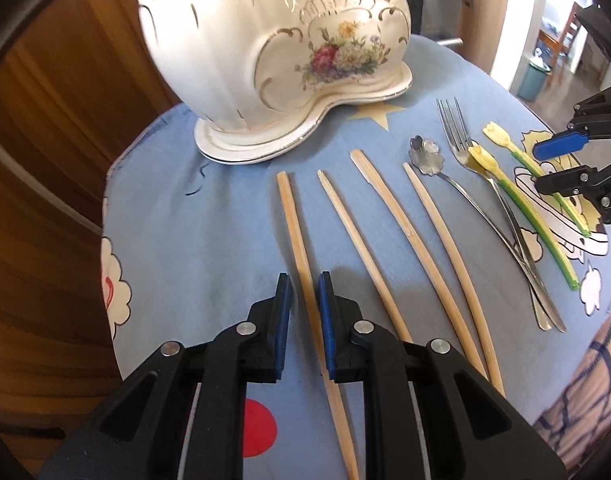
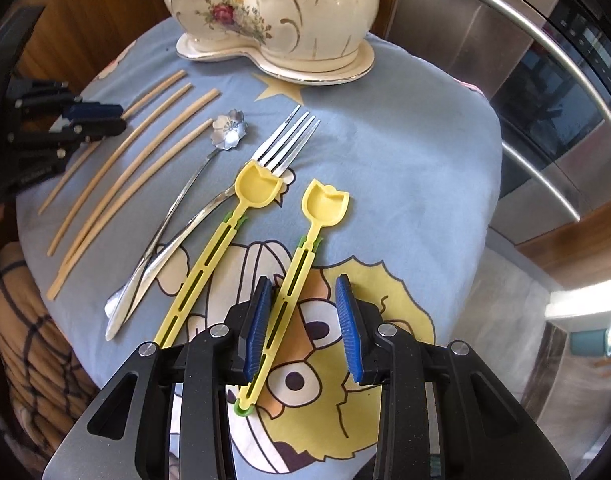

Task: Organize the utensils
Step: 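Grasp another chopstick with the left tool while the right tool grasps a yellow fork, then lift the chopstick and yellow fork and carry them over the porcelain holder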

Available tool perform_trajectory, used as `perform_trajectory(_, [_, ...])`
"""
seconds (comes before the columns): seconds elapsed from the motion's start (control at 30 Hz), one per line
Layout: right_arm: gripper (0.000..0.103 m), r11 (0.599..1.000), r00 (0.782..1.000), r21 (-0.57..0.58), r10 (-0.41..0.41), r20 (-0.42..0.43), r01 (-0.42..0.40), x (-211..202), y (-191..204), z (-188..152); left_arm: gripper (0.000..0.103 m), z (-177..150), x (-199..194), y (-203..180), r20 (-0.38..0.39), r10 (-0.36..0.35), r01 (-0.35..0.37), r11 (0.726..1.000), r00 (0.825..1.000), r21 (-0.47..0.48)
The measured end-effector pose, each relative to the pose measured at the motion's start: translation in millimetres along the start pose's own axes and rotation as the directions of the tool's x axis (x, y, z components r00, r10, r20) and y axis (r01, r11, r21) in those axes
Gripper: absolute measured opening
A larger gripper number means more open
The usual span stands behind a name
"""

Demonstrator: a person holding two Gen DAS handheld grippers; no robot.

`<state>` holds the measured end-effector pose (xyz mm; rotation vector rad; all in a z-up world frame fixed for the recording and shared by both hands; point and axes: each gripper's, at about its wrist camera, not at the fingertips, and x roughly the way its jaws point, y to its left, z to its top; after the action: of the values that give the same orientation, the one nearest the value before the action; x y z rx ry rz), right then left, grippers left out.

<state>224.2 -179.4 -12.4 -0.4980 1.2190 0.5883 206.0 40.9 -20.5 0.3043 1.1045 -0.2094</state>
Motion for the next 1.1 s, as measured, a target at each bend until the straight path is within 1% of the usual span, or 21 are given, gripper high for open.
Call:
perform_trajectory(0.17, [0.034, 1.000, 1.000, -0.025, -0.011, -0.026, 0.011, 0, 2, 3, 0.015, 9, 3, 10, -0.059, -0.058, 0.058, 0.998, 0.997, -0.007])
perform_trajectory(0.37, [0.033, 1.000, 0.998, -0.015, 0.026, -0.054, -0.027, 2, -3, 9, 0.015, 21, 12, 17, -0.142, -0.087, 0.090, 0.996, 0.986, 0.016])
perform_trajectory(0.4, [0.032, 0.999, 0.998, -0.014, 0.030, -0.055, -0.031, 3, -4, 11, 0.015, 24, 13, 17, -0.153, -0.087, 0.091, 0.996, 0.984, 0.019])
perform_trajectory(0.47, [0.022, 0.999, 0.998, -0.009, 0.041, -0.051, -0.042, 2, -3, 12, 0.015, 28, 13, 15, -0.162, -0.077, 0.083, 0.996, 0.984, 0.030])
perform_trajectory(0.5, [0.019, 0.999, 0.998, -0.006, 0.046, -0.045, -0.046, 2, -3, 12, 0.013, 28, 12, 14, -0.159, -0.074, 0.080, 0.996, 0.985, 0.032])
perform_trajectory(0.57, [0.013, 0.999, 0.998, -0.003, 0.053, -0.032, -0.053, 1, 0, 11, 0.010, 27, 10, 11, -0.139, -0.071, 0.075, 0.997, 0.988, 0.026])
perform_trajectory(0.63, [0.010, 0.998, 0.998, 0.005, 0.067, -0.018, -0.067, 0, -1, 9, 0.009, 26, 8, 8, -0.110, -0.076, 0.077, 0.997, 0.991, 0.000])
perform_trajectory(0.83, [0.010, 0.996, 0.996, 0.051, 0.076, 0.038, -0.078, -3, -13, 6, 0.007, 10, 0, 17, -0.035, -0.108, 0.105, 0.992, 0.994, -0.066])
perform_trajectory(0.93, [0.010, 0.992, 0.992, 0.083, 0.088, 0.093, -0.096, -9, -21, 5, 0.006, 1, -7, 27, 0.028, -0.124, 0.126, 0.985, 0.992, -0.117])
perform_trajectory(1.03, [0.010, 0.986, 0.981, 0.118, 0.097, 0.166, -0.118, -19, -26, 5, 0.006, -7, -16, 38, 0.103, -0.142, 0.159, 0.971, 0.984, -0.180])
perform_trajectory(1.1, [0.010, 0.980, 0.968, 0.137, 0.112, 0.225, -0.145, -27, -30, 4, 0.006, -13, -23, 45, 0.147, -0.149, 0.179, 0.959, 0.978, -0.218])
